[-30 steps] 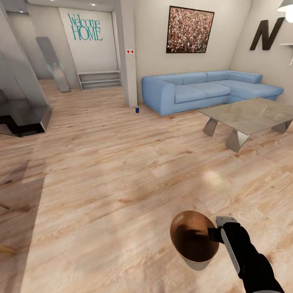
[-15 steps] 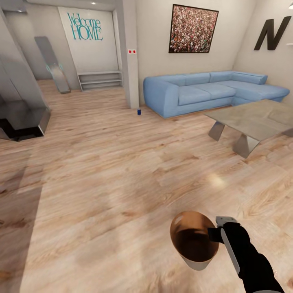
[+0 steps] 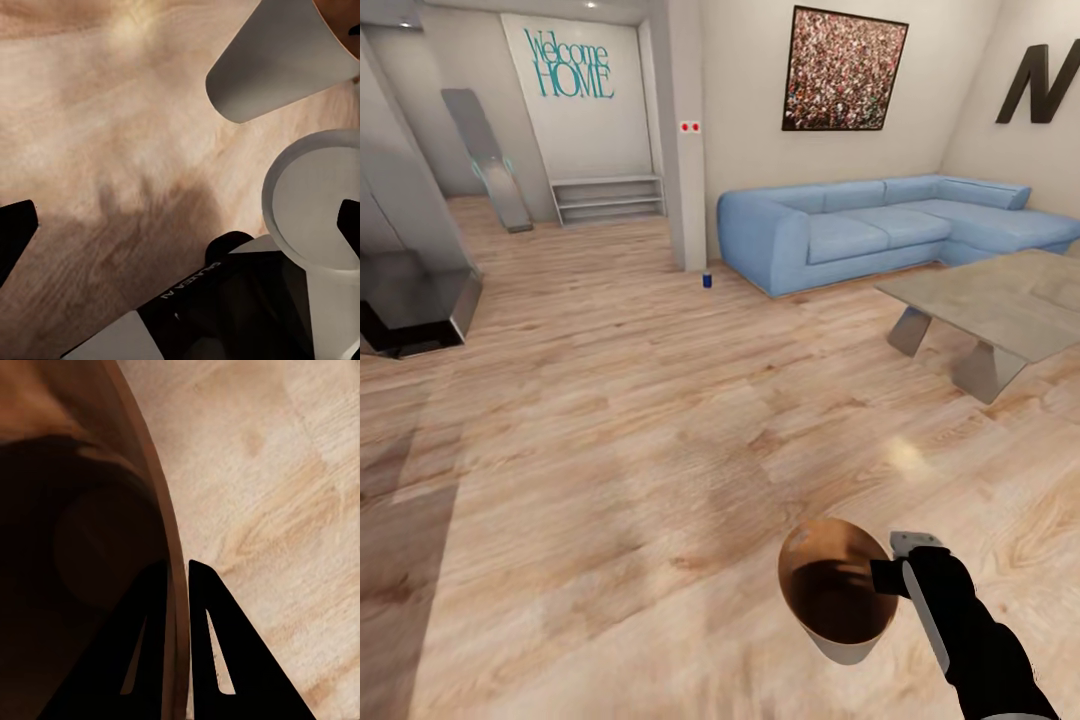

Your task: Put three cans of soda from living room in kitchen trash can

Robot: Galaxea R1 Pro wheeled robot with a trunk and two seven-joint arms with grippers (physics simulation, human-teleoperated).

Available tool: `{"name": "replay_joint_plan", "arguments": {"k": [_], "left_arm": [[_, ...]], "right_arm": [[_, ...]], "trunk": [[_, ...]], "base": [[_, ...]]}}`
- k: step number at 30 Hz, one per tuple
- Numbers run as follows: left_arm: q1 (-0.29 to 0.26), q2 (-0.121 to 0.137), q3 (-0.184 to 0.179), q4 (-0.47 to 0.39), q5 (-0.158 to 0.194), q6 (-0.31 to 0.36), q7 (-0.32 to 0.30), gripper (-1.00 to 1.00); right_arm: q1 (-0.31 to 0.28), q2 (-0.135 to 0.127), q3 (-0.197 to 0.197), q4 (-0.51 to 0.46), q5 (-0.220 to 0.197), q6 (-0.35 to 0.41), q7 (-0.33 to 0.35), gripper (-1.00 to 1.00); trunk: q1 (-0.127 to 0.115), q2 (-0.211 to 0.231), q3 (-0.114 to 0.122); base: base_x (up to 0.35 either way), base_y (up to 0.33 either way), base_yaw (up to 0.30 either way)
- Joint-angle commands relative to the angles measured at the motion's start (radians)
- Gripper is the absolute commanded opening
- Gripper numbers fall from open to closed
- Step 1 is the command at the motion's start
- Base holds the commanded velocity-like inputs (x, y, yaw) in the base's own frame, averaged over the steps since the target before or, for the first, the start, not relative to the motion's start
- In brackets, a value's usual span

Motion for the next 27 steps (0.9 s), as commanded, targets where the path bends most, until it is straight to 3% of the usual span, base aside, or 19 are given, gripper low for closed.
{"name": "replay_joint_plan", "arguments": {"k": [1, 7, 18, 27], "left_arm": [[0.000, 0.000, 0.000, 0.000, 0.000, 0.000, 0.000, 1.00], [-0.001, 0.000, 0.000, 0.000, 0.000, 0.000, 0.000, 1.00], [0.000, 0.000, 0.000, 0.000, 0.000, 0.000, 0.001, 1.00], [-0.001, 0.000, 0.000, 0.000, 0.000, 0.000, 0.001, 1.00]], "right_arm": [[0.000, 0.001, 0.000, 0.000, -0.010, -0.001, 0.005, -1.00], [0.000, 0.002, 0.000, 0.000, -0.010, -0.001, 0.005, -1.00], [0.000, 0.002, 0.000, 0.000, -0.010, -0.001, 0.005, -1.00], [0.000, 0.002, 0.000, 0.000, -0.010, -0.001, 0.005, -1.00]], "trunk": [[0.000, 0.000, 0.000], [0.000, 0.000, 0.000], [0.000, 0.000, 0.000], [0.000, 0.000, 0.000]], "base": [[0.323, 0.157, 0.000], [0.323, 0.157, 0.001], [0.322, 0.157, 0.199], [0.323, 0.157, 0.042]]}}
